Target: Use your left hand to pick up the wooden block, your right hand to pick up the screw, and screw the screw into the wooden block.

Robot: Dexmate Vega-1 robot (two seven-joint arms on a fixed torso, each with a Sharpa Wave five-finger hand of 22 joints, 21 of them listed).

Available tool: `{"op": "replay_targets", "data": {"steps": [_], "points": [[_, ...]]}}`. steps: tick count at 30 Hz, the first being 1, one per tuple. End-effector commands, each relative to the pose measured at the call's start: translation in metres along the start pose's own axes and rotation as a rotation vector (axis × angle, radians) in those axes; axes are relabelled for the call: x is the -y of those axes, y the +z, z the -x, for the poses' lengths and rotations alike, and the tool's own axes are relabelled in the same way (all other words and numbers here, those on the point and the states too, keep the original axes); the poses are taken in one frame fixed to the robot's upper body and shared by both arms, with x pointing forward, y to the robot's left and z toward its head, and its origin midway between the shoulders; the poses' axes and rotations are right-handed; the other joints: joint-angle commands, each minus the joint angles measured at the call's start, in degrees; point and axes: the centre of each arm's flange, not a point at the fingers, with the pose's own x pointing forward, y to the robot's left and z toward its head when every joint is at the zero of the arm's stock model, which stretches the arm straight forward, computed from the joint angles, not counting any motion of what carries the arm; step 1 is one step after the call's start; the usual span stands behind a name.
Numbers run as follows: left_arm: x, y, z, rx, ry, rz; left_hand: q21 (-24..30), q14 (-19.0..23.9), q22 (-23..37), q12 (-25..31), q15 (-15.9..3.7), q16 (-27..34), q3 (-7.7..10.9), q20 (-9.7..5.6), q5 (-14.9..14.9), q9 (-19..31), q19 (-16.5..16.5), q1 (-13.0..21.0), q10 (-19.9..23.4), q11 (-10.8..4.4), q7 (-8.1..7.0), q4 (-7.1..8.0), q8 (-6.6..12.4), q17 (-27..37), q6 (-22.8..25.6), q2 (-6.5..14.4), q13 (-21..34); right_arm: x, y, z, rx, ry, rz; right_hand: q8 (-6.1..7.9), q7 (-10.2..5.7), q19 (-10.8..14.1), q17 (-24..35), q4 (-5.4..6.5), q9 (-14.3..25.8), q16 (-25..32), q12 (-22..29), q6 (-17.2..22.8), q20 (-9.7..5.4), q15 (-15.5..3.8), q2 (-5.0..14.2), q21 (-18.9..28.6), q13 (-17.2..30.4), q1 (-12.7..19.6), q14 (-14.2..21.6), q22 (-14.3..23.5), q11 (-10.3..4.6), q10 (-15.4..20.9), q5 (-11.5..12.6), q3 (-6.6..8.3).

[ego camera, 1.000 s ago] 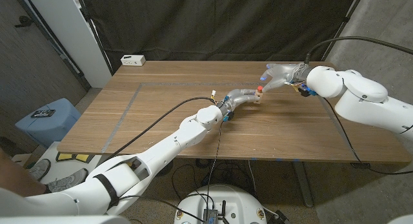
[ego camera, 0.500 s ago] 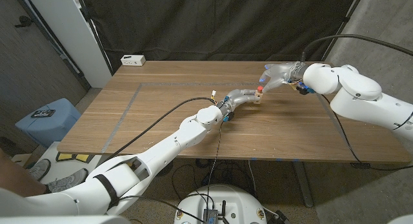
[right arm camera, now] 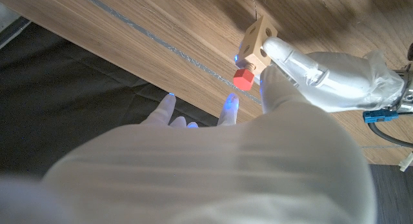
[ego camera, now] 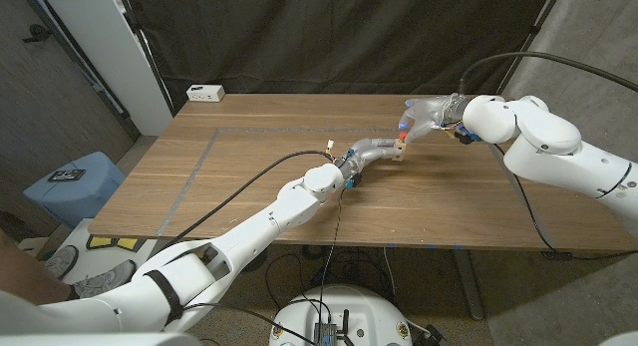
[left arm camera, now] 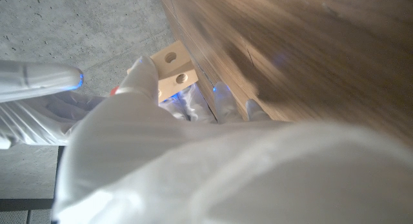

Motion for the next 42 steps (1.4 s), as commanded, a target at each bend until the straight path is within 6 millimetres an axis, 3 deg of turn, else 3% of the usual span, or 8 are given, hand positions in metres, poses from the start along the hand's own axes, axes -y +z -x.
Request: {"op": "replay_targets", "data": {"steps": [1, 21, 42], "points": [[0.000, 0.000, 0.001, 0.001, 0.002, 0.001, 0.3, 0.5, 0.2, 0.3, -3.13, 0.3, -0.03, 0.45, 0.2, 0.2, 0.1, -0.7, 0.2, -0.08, 0.02, 0.50, 0.09, 0.2, -0.1, 0.1, 0.0, 0.001, 0.003, -0.004, 0.006, 0.000, 0.036, 0.46, -0.19, 0.1, -0.1, 0.05, 0.2, 0.4, 0.4, 0.5, -0.26, -0.49, -0.11, 0.4, 0.2, 0.9, -0.1, 0.2, -0.63, -0.2, -0.2, 0.69], [0.002, 0.001, -0.002, 0.022, -0.001, -0.048, 0.4, 0.9, 0.2, 0.4, -3.42, 0.4, -1.09, 0.45, 0.3, 0.1, 0.4, -3.3, 0.2, -0.06, -0.57, 1.37, -0.04, 0.3, -0.5, -0.1, 0.1, 0.011, -0.005, -0.004, -0.007, 0.006, 0.027, 0.48, -0.37, 0.4, -0.2, 0.10, 0.6, 0.3, 0.2, -0.3, -0.54, -1.14, -0.18, 0.4, 0.2, 2.9, -0.3, 0.2, -1.24, -0.6, -0.3, 1.37], [0.001, 0.002, -0.003, 0.035, 0.005, -0.070, 0.4, 0.9, 0.2, 0.5, -3.58, 0.4, -1.16, 0.23, 0.5, 0.1, 0.4, -3.1, 0.2, -0.11, -0.82, 0.90, 0.09, 0.2, -0.3, -0.2, 0.2, 0.023, -0.012, -0.005, -0.017, 0.004, 0.003, 0.72, -0.31, 0.3, -0.3, 0.33, 0.9, 0.2, 0.2, -0.5, -0.23, -0.98, -0.86, 0.4, 0.2, 3.7, -0.4, 0.2, -1.05, -0.8, -0.5, 1.37]]}}
